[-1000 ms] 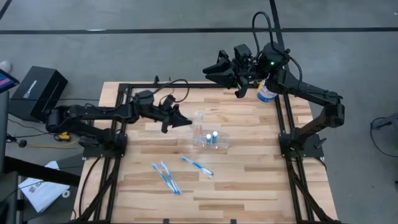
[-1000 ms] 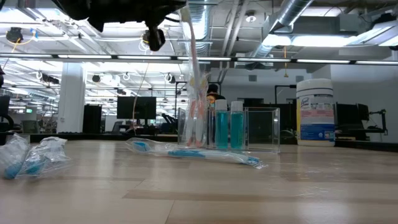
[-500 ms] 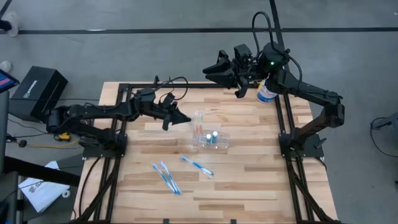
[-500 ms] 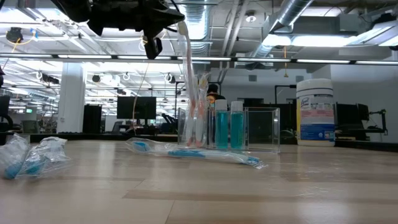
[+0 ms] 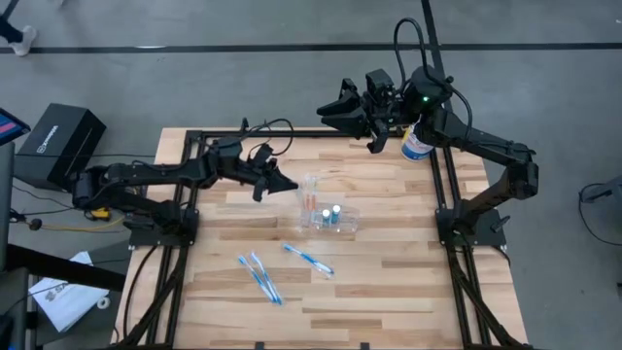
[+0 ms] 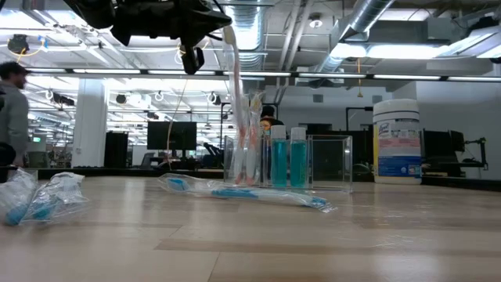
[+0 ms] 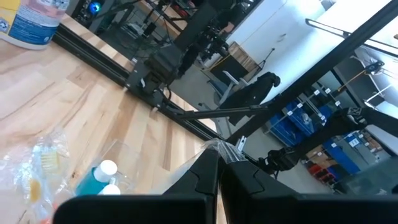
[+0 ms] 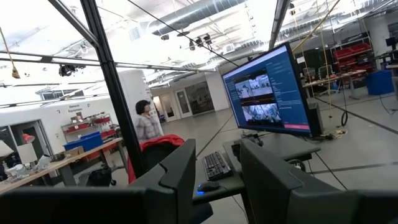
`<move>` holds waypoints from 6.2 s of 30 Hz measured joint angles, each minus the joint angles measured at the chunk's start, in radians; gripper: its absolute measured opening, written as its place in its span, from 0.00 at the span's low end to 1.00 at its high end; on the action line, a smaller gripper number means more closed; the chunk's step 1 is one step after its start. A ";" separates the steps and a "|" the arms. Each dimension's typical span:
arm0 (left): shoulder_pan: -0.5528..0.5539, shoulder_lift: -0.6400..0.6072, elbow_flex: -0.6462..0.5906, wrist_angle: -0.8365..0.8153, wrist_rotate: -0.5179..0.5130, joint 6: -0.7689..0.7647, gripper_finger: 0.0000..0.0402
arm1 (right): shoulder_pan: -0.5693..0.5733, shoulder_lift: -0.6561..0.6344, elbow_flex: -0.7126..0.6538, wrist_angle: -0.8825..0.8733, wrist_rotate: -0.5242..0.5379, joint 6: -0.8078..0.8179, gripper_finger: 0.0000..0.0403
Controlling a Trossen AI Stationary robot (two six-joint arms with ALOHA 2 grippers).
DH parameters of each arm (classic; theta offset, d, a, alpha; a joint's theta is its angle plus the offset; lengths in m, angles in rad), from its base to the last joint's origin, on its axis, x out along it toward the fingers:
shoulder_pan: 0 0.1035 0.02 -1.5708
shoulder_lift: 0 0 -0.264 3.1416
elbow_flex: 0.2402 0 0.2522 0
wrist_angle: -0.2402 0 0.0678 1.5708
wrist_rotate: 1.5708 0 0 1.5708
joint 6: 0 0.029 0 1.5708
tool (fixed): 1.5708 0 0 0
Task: Pick & Place toothbrushing station
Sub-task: Put the orange toothbrush into the transparent organizer, then put the left blue toothbrush into the transparent organizer
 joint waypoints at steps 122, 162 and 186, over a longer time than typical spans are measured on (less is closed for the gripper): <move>0.071 -0.181 0.037 0.240 0.050 -0.241 0.38 | 0.102 0.182 0.064 0.316 -0.019 0.086 0.29; -0.202 -0.475 0.035 -1.210 -0.052 0.637 0.22 | 0.507 0.459 0.375 -0.588 0.331 0.161 0.29; -0.719 -0.061 -0.109 -0.974 -0.469 0.640 0.39 | 0.443 0.459 0.375 -0.583 0.123 0.092 0.29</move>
